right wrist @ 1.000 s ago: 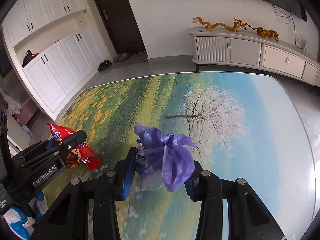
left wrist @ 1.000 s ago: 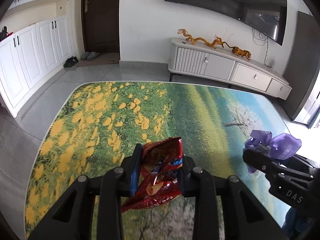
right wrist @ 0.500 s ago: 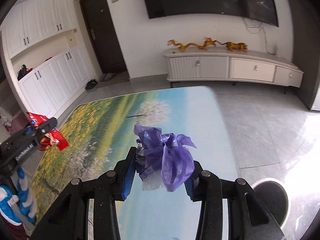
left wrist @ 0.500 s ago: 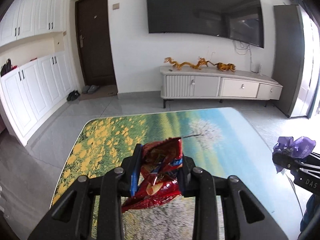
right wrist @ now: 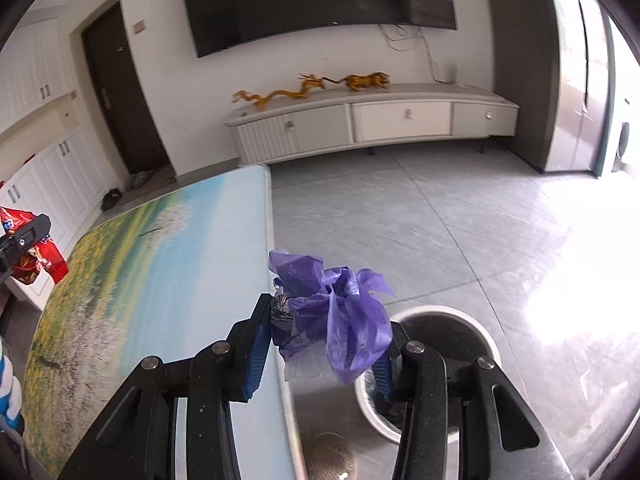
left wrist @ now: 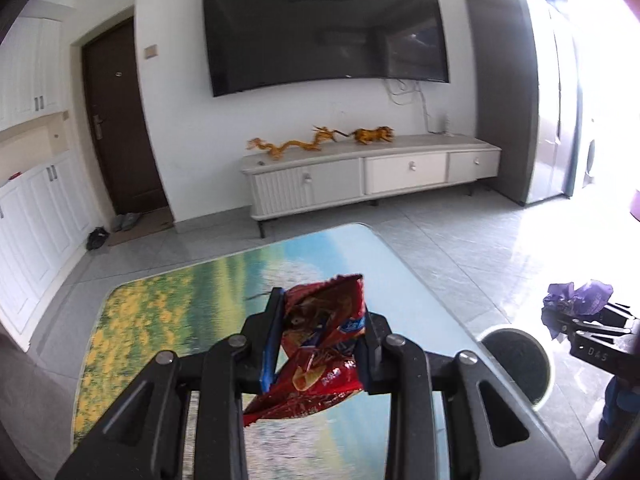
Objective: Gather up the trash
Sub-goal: 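Carry the red snack bag and purple bag over the bin and open both grippers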
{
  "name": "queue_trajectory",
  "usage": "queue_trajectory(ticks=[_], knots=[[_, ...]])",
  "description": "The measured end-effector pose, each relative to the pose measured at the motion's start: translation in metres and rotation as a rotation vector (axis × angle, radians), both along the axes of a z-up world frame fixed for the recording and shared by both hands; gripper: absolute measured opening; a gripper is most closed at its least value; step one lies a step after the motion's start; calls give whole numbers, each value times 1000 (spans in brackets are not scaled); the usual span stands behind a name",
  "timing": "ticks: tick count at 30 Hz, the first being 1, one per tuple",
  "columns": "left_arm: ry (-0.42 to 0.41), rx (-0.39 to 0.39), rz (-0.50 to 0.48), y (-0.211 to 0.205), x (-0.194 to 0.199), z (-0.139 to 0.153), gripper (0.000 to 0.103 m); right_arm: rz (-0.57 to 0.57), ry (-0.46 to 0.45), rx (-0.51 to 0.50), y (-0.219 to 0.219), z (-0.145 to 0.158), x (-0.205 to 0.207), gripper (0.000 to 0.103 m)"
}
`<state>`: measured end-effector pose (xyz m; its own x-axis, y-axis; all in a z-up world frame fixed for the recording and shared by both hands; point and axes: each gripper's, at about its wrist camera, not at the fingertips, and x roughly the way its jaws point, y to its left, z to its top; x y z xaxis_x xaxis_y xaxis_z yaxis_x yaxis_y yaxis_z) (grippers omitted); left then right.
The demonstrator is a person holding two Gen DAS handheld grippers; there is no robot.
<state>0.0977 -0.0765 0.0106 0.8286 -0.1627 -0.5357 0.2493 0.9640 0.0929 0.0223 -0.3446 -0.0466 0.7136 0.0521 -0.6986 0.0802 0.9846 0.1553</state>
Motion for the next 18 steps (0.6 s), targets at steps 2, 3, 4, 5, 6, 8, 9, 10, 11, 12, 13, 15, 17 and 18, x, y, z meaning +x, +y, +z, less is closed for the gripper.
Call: queue_trajectory(ticks=[2, 3, 4, 5, 6, 8, 9, 10, 11, 12, 13, 15, 17, 18], knots=[[38, -12, -52, -23, 4, -4, 29, -36, 15, 10, -17, -8, -4, 42], [60, -14, -82, -37, 8, -7, 29, -55, 26, 19, -28, -13, -4, 43], [78, -14, -114, -51, 11, -10, 29, -72, 38, 24, -37, -17, -4, 43], [94, -11, -147, -66, 14, -14, 30, -89, 51, 26, -46, -23, -4, 43], [112, -7, -176, -83, 17, -20, 31, -108, 67, 29, -56, -29, -4, 43], [166, -10, -236, -115, 24, -32, 31, -139, 106, 38, -74, -46, -3, 43], [202, -15, -259, -131, 29, -39, 31, -153, 126, 40, -83, -54, -2, 43], [235, -22, -277, -146, 34, -47, 32, -166, 145, 44, -91, -62, -2, 43], [275, -30, -300, -163, 40, -56, 32, -176, 163, 50, -100, -71, -1, 43], [304, -29, -311, -177, 44, -65, 32, -187, 181, 58, -107, -79, 1, 43], [327, -25, -318, -191, 48, -73, 32, -198, 198, 67, -115, -87, 2, 43], [369, -25, -342, -219, 53, -86, 32, -210, 222, 86, -128, -100, 4, 44], [394, -13, -360, -242, 56, -98, 34, -217, 245, 96, -138, -112, 6, 44], [408, -8, -374, -253, 57, -105, 37, -218, 255, 100, -143, -118, 8, 46]])
